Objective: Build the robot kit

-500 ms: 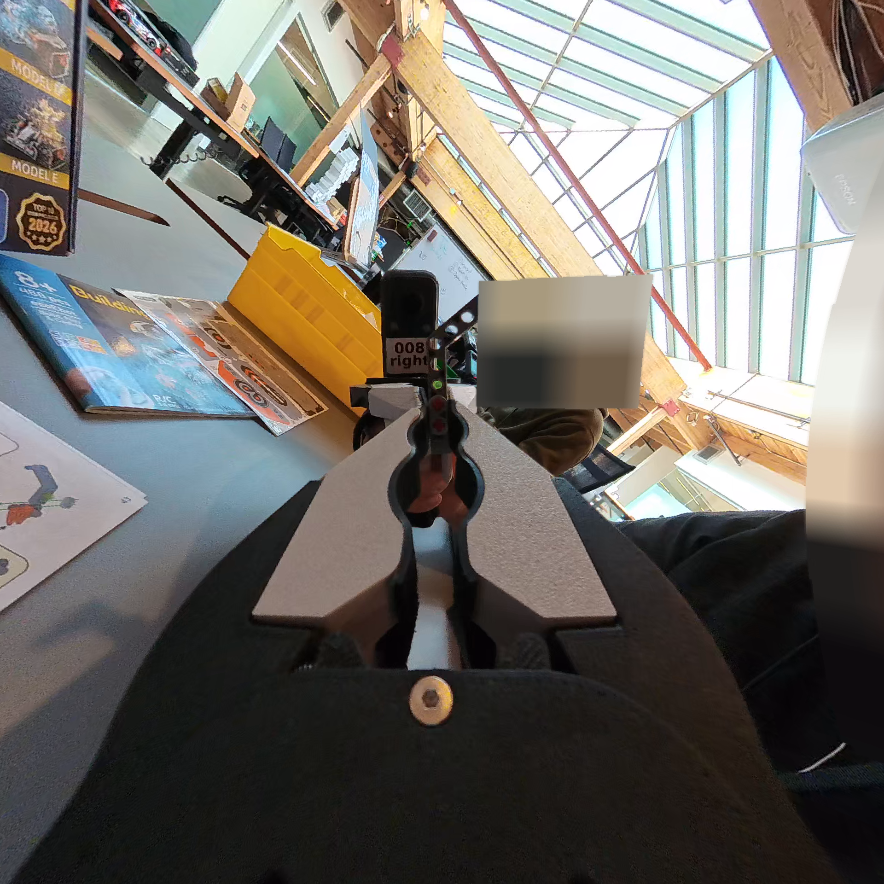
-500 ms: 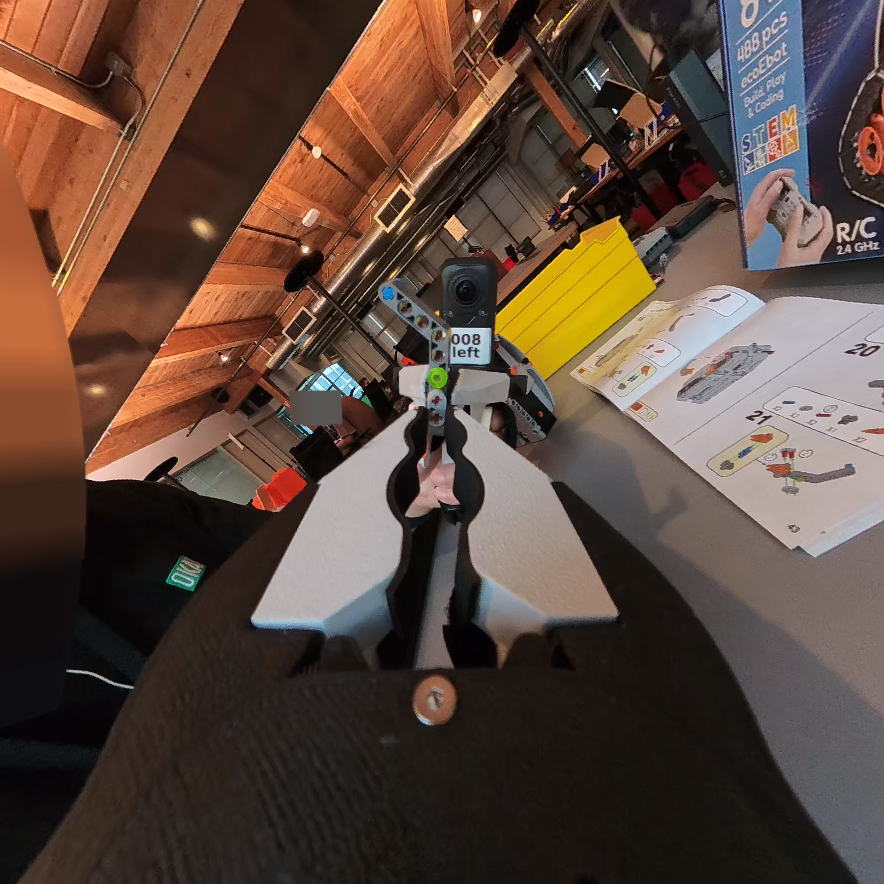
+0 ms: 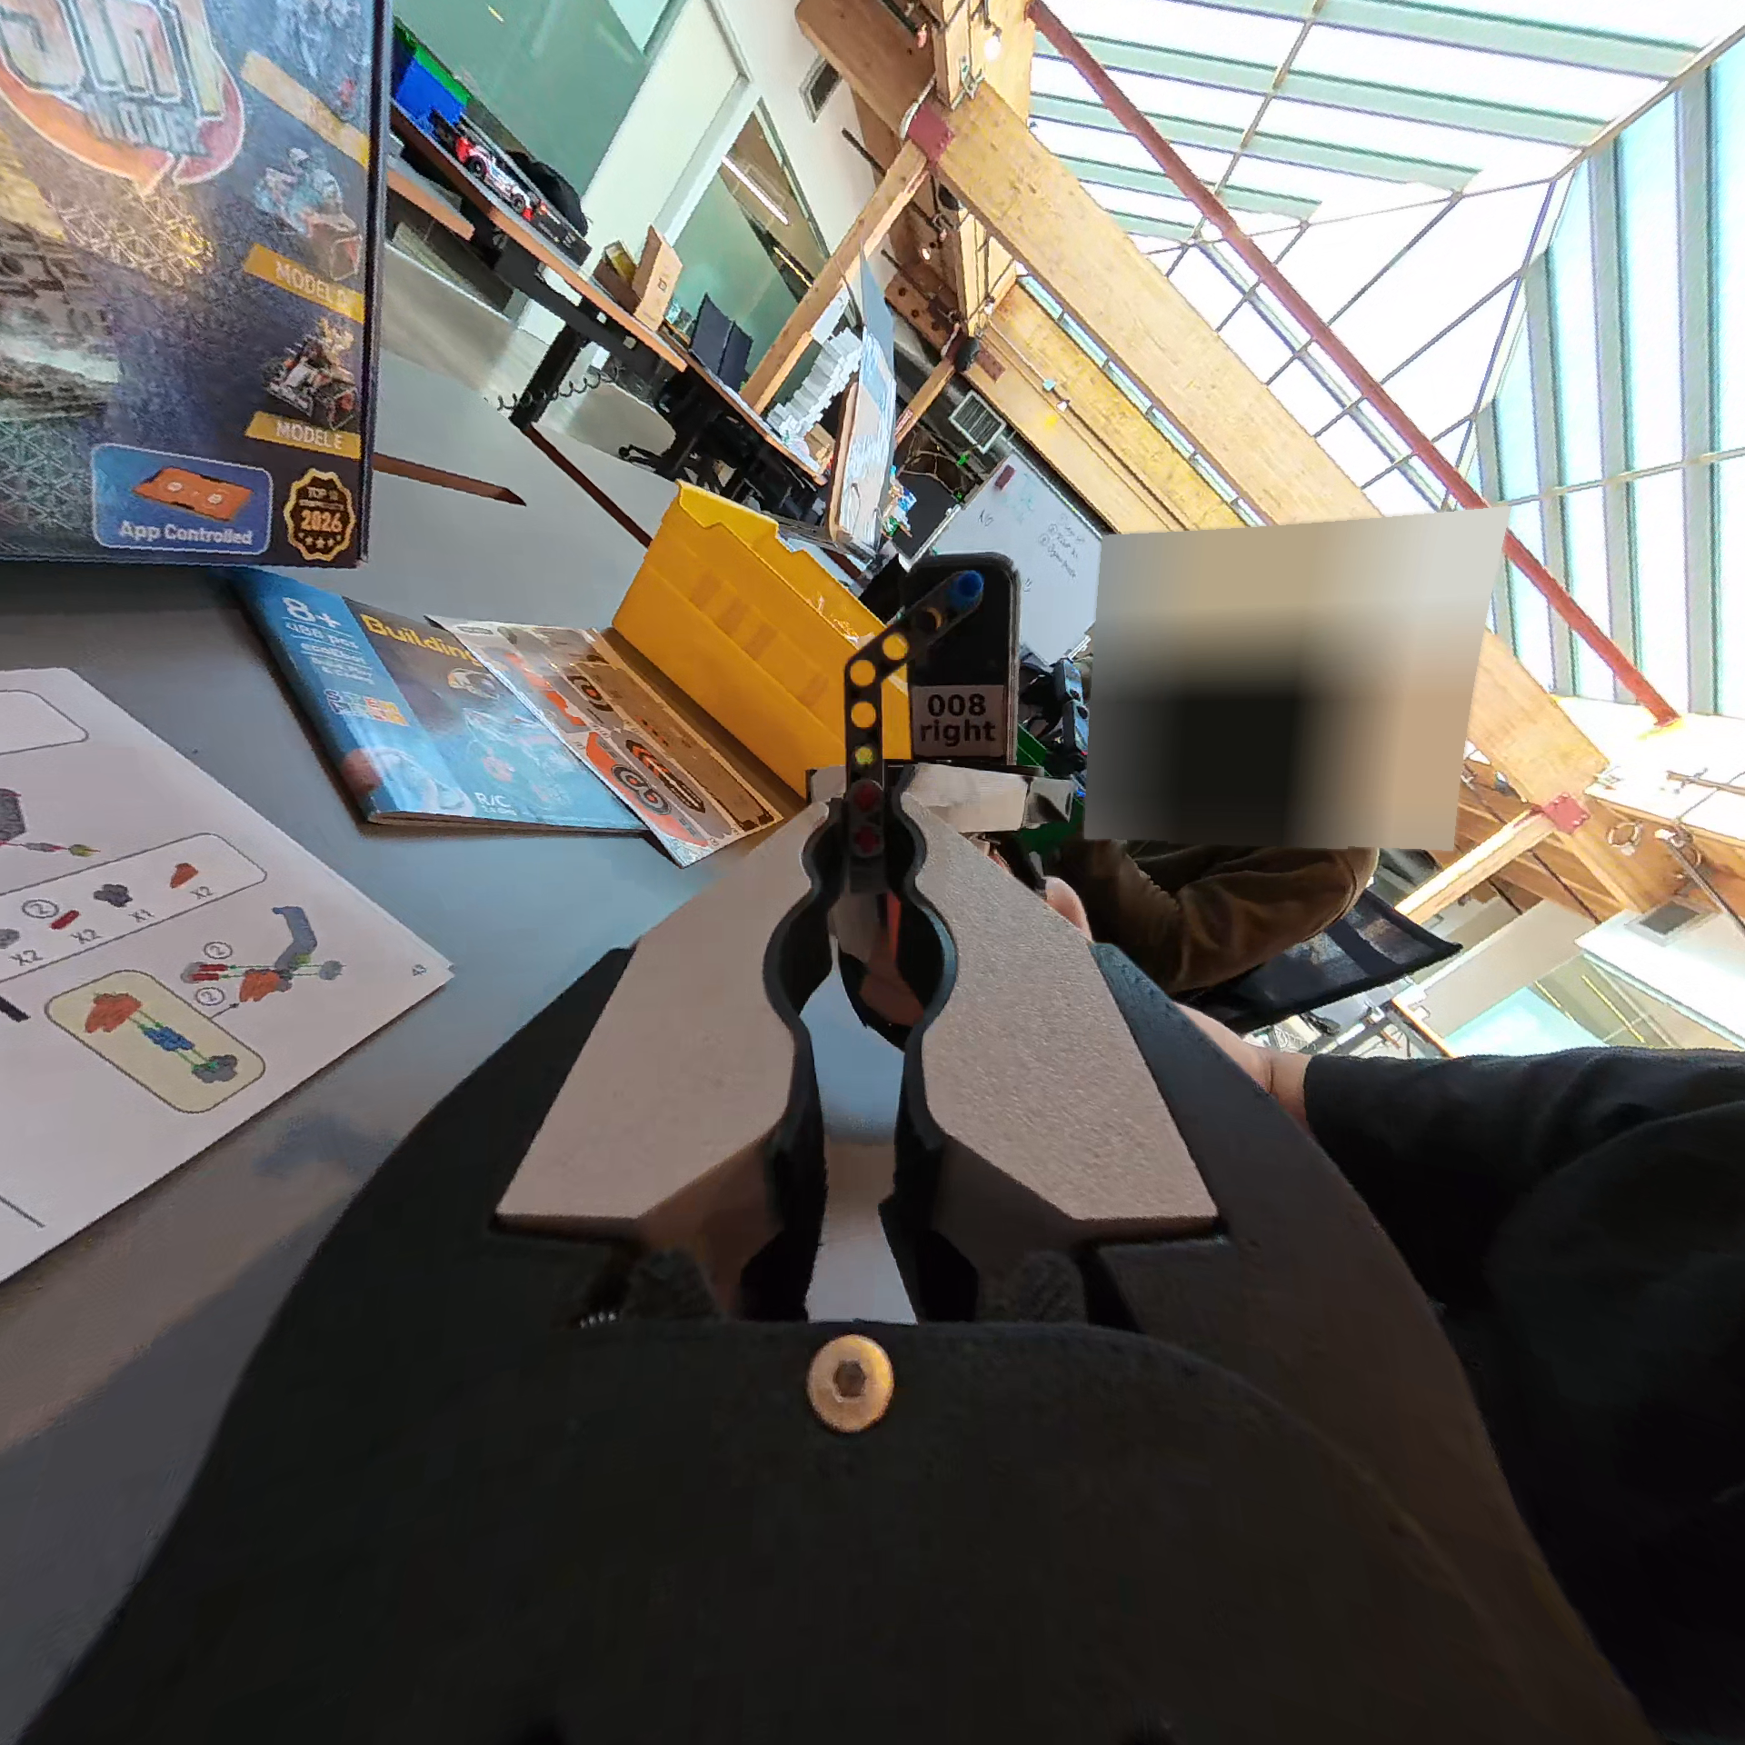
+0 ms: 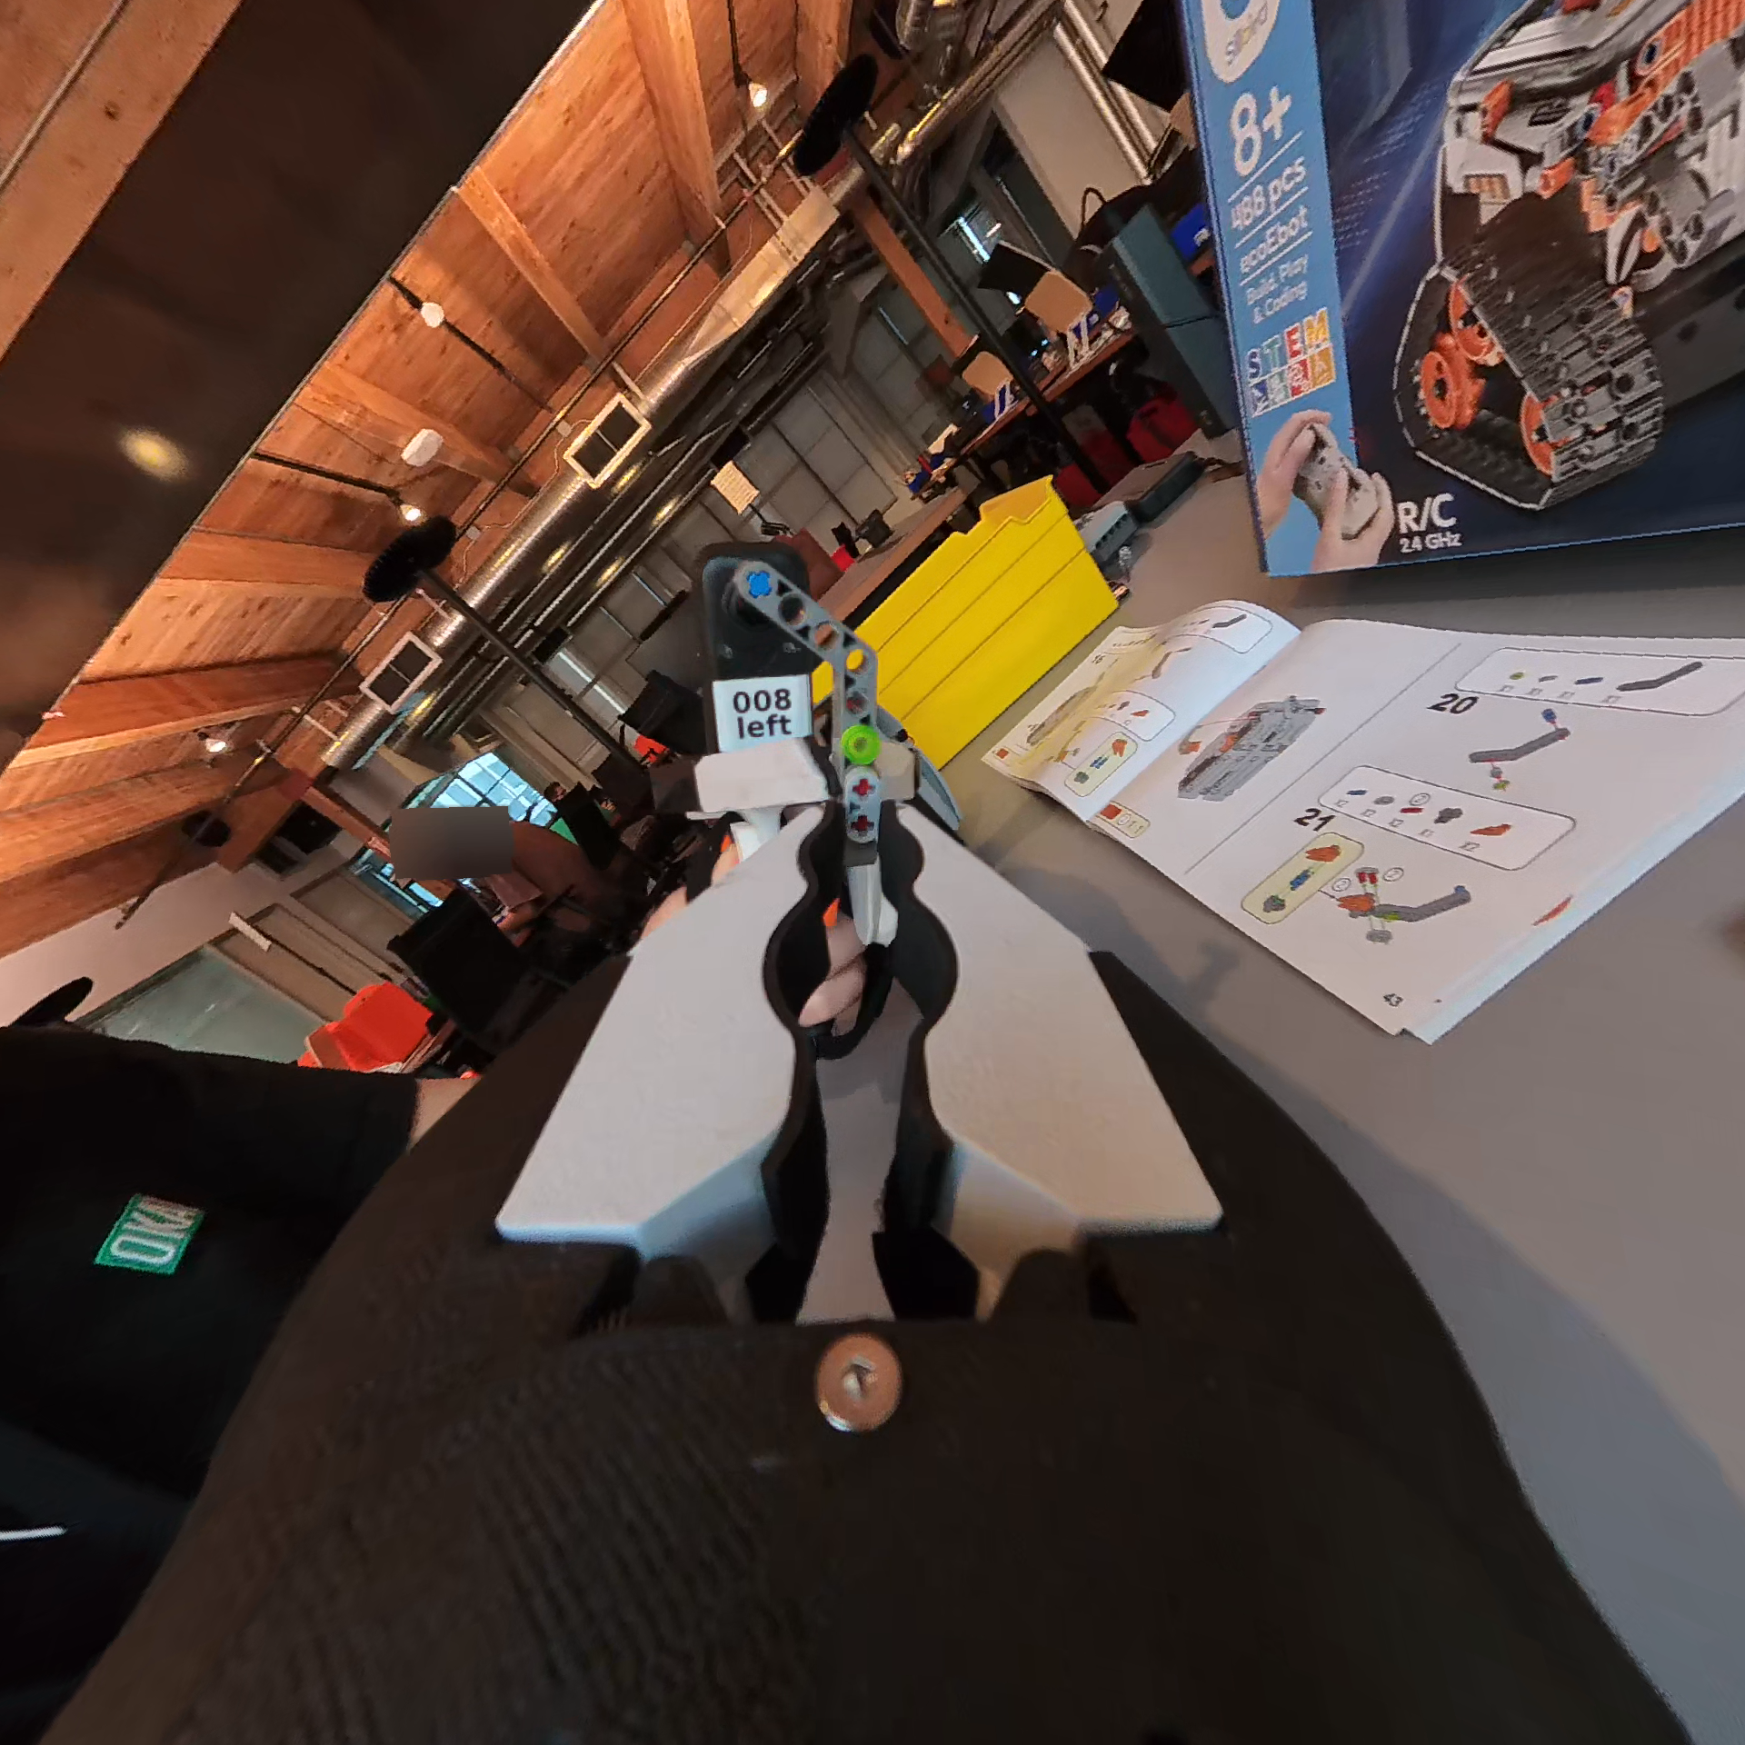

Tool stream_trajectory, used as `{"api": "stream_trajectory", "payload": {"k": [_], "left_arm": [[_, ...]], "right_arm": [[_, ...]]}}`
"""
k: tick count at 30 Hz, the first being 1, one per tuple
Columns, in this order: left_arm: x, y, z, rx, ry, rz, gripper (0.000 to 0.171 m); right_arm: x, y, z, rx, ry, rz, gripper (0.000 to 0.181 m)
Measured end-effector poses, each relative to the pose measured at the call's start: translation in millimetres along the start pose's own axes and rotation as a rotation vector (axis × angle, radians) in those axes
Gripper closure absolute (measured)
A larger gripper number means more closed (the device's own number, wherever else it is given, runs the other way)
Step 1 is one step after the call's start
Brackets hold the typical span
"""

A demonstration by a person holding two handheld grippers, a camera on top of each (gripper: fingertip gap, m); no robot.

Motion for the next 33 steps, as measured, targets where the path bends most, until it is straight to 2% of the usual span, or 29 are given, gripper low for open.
{"api": "stream_trajectory", "payload": {"k": [4,10,16,22,25,33], "left_arm": [[-0.4,1.9,0.2,0.009,-0.011,0.021,0.166],[-0.4,-6.5,0.1,-0.140,0.001,-0.160,0.166],[-0.5,-8.6,-2.7,-0.124,0.054,-0.173,0.166],[0.7,-6.9,-4.3,-0.044,0.076,-0.102,0.166],[1.8,-2.5,-5.7,0.027,0.087,-0.022,0.166],[2.9,-12.0,-5.0,-0.043,0.103,-0.123,0.166]], "right_arm": [[1.3,0.3,-1.1,-0.025,0.001,-0.054,0.174],[0.0,7.7,3.1,0.083,-0.061,0.129,0.175],[-1.3,10.2,1.5,0.066,-0.004,0.185,0.174],[-2.9,11.0,2.3,-0.074,0.062,0.086,0.175],[-2.8,6.8,-0.5,-0.128,0.099,0.025,0.174],[-3.7,13.4,6.1,-0.027,0.021,0.168,0.174]]}}
Point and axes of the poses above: each gripper's, where its closed fingertips meet, x out along the fingers, z out of its top, y = z × x across the jaws, the point moved 5 cm from there along -x, back along the fingers, and after that the axes turned 13 degrees about -x, right-handed, at the moved point
